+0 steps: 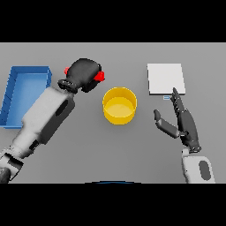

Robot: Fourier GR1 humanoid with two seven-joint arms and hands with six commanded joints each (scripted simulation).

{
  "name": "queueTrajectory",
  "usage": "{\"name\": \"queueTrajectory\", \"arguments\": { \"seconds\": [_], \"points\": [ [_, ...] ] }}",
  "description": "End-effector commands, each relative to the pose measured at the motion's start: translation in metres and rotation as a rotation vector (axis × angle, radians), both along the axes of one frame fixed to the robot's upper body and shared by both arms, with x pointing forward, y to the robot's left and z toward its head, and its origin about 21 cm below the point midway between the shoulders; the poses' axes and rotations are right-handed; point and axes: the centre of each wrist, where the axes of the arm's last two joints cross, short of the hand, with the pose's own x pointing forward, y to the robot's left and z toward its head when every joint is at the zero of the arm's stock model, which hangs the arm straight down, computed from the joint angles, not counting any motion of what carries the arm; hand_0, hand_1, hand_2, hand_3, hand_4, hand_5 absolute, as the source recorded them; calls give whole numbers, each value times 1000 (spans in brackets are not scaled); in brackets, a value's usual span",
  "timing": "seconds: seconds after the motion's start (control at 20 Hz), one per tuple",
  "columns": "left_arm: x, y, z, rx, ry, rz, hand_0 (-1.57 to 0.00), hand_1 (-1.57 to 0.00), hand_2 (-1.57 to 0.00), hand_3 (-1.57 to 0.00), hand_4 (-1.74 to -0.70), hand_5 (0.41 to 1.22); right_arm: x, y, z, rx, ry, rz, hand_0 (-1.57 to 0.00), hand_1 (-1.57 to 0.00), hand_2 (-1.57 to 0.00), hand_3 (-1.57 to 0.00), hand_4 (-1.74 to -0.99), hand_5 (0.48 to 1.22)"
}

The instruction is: Pick up the red beaker and tilt it to pour out 1 green nut into yellow bowl. Pick up the yellow bowl and place it on the metallic measuring scale.

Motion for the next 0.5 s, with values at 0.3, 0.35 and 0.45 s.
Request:
{"name": "queueTrajectory", "arguments": {
  "seconds": [0.3, 0.35, 0.45],
  "points": [
    [5, -35, 23, 418, -5, -98, -1571, -1571, -1571, -1315, -1685, 1217, 0, 0, -4, 67, 29, -17, 1, 1, 1, 1, -1292, 635],
    [7, -40, 21, 465, -10, -100, -1571, -1571, -1571, -1301, -1693, 1218, -1, 2, -5, 78, 25, -18, 1, 1, 1, 1, -1299, 627],
    [10, -49, 25, 536, -30, -129, -1571, -1571, -1571, -1239, -1704, 1219, -1, -3, -5, 96, 32, -28, 1, 1, 1, 1, -1299, 612]
  ]
}}
